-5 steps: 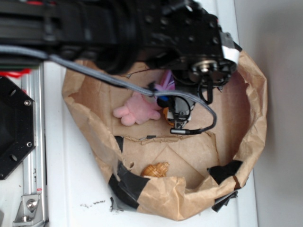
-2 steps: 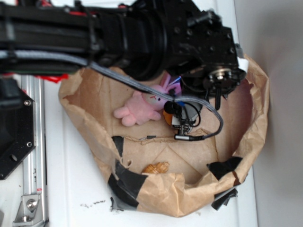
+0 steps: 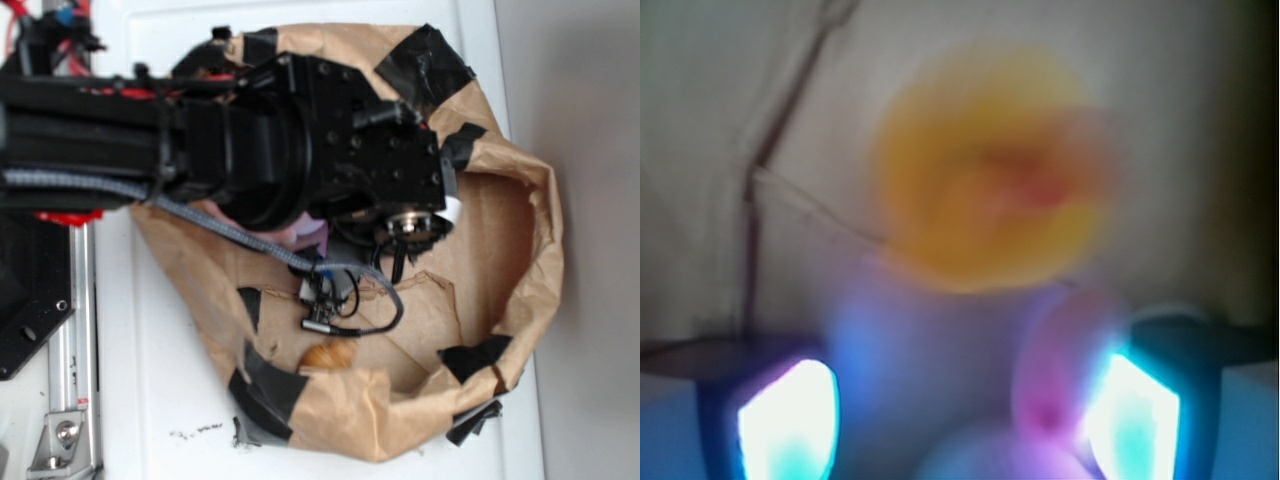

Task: Grab the yellow duck.

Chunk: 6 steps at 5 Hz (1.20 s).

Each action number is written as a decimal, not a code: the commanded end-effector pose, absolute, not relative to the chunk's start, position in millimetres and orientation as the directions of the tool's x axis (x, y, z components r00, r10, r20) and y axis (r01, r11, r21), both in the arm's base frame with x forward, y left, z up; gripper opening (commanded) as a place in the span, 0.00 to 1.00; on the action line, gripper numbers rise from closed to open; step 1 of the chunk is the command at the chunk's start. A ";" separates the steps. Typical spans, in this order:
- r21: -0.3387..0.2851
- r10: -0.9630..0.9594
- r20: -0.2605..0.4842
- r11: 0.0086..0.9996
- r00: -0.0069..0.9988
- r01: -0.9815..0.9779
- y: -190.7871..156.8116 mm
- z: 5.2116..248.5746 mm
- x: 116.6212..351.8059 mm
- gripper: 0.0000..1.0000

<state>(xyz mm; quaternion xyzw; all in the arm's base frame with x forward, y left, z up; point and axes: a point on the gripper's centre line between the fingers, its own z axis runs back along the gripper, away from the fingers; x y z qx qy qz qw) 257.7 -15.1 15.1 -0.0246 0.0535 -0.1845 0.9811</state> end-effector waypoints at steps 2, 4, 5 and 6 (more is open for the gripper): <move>0.001 -0.358 -0.040 0.934 0.933 0.358 -20.3 20.0 261.1 1.00; -0.001 -0.317 0.040 0.948 0.948 0.317 -12.5 31.8 288.8 1.00; 0.011 -0.301 0.045 0.954 0.953 0.301 -8.5 27.4 301.0 1.00; -0.013 -0.295 0.026 0.955 0.955 0.295 -10.2 21.3 307.5 0.98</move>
